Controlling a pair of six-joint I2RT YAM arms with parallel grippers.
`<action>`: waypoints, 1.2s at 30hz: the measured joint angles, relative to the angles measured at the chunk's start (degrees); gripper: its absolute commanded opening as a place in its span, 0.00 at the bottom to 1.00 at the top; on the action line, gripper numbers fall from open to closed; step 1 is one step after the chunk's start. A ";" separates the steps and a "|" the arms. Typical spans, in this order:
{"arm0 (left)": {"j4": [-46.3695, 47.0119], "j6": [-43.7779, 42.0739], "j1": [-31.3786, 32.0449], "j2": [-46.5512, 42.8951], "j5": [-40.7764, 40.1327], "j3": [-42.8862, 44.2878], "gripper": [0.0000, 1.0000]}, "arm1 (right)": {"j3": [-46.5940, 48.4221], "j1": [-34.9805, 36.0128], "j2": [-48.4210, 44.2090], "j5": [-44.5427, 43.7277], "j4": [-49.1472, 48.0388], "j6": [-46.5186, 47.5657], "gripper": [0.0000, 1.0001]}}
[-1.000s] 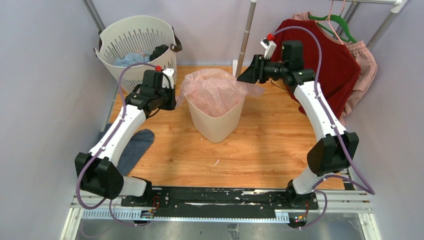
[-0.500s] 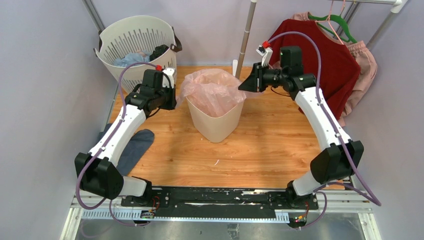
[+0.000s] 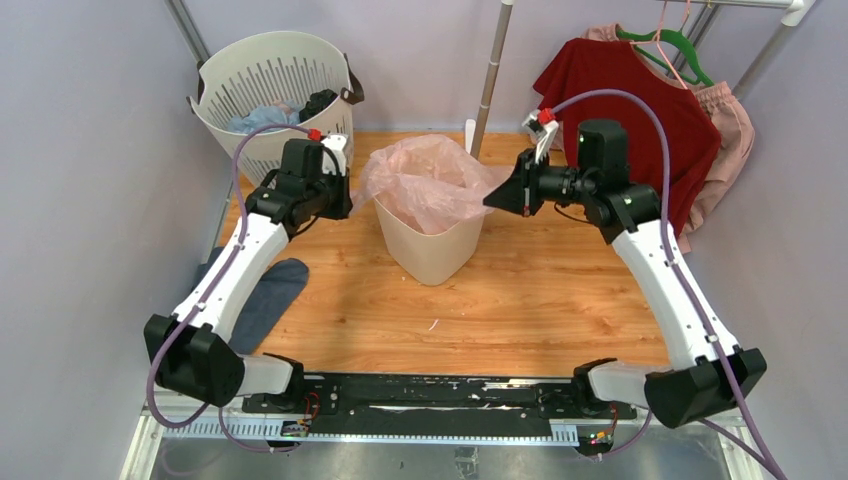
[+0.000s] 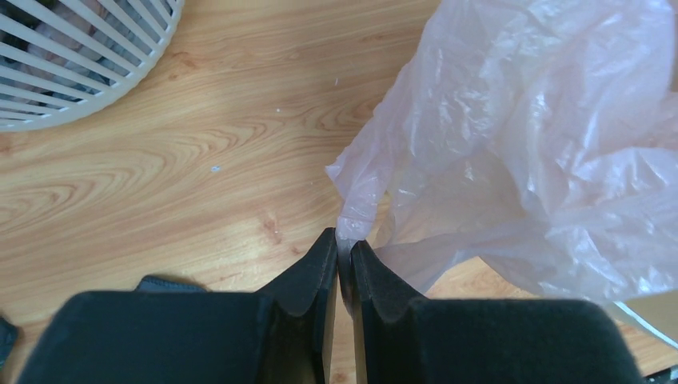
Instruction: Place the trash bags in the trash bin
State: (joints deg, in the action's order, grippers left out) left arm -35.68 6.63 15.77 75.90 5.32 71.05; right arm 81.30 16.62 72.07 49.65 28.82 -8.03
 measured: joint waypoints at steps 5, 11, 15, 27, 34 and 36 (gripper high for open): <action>-0.02 0.00 0.22 -2.49 -0.52 -0.22 0.16 | -6.27 3.85 -4.74 -2.62 0.72 0.42 0.03; -0.09 0.00 0.22 -4.61 -1.84 -1.27 0.15 | -13.38 9.18 -9.20 -7.26 2.05 1.49 0.03; 0.02 0.07 0.22 -4.44 -2.89 -2.19 0.14 | -16.20 10.03 -10.47 -10.27 2.32 1.99 0.02; 3.02 1.36 0.76 -2.80 -6.73 -6.27 0.14 | -22.69 10.19 -11.69 -19.98 -0.24 0.55 0.02; 5.20 1.84 1.22 -1.20 -8.48 -8.57 0.13 | -22.69 10.45 -10.03 -23.74 -2.84 -1.62 0.02; 5.68 1.97 1.36 -0.66 -8.61 -8.92 0.13 | -22.69 10.54 -9.31 -24.44 -3.74 -2.08 0.02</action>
State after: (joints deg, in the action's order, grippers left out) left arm -30.00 8.60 17.12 75.24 -3.29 62.13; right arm 58.61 27.16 62.76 25.21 25.08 -10.11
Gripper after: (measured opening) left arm 0.132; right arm 0.028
